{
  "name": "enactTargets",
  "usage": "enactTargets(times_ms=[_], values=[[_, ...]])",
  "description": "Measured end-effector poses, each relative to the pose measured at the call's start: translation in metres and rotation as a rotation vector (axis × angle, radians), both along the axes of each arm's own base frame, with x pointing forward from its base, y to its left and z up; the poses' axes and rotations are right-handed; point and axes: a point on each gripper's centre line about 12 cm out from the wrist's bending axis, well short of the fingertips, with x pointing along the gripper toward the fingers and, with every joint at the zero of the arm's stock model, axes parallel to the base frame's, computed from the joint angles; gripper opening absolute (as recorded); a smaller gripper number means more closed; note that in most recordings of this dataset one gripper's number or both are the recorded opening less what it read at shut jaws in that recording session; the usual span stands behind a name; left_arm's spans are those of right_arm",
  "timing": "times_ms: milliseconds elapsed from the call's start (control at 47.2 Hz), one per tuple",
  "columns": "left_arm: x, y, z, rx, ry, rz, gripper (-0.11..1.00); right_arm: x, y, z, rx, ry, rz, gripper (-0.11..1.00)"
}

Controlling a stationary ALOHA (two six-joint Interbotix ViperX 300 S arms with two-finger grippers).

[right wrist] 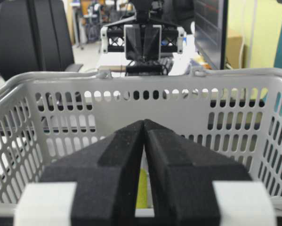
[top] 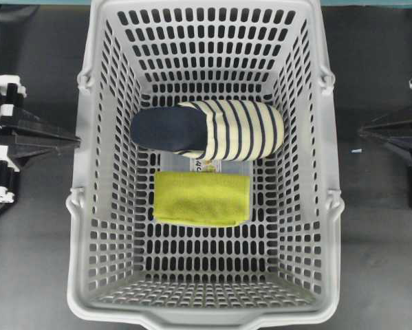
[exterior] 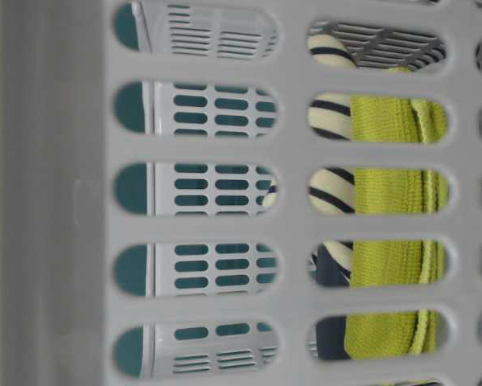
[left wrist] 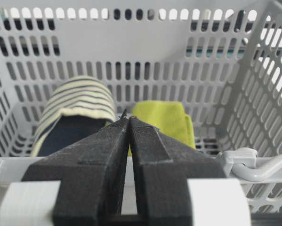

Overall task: Pick up the yellow cloth from the shopping basket with the left arm.
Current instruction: 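Move the left gripper over the basket toward the yellow cloth, then lower the open left gripper onto the yellow cloth's edge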

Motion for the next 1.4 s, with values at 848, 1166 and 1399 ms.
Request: enactTargets(times_ms=[848, 1166, 1399], values=[[0.127, -0.009, 0.071, 0.027, 0.683, -0.011, 0.00, -0.003, 0.004, -0.005, 0.084, 0.082, 0.021, 0.00], [0.166, -0.011, 0.062, 0.026, 0.823, -0.008, 0.00, -0.004, 0.004, -0.005, 0.088, 0.093, 0.023, 0.41], [0.187, -0.012, 0.040, 0.024, 0.950, -0.003, 0.09, -0.003, 0.004, -0.004, 0.090, 0.088, 0.023, 0.73]])
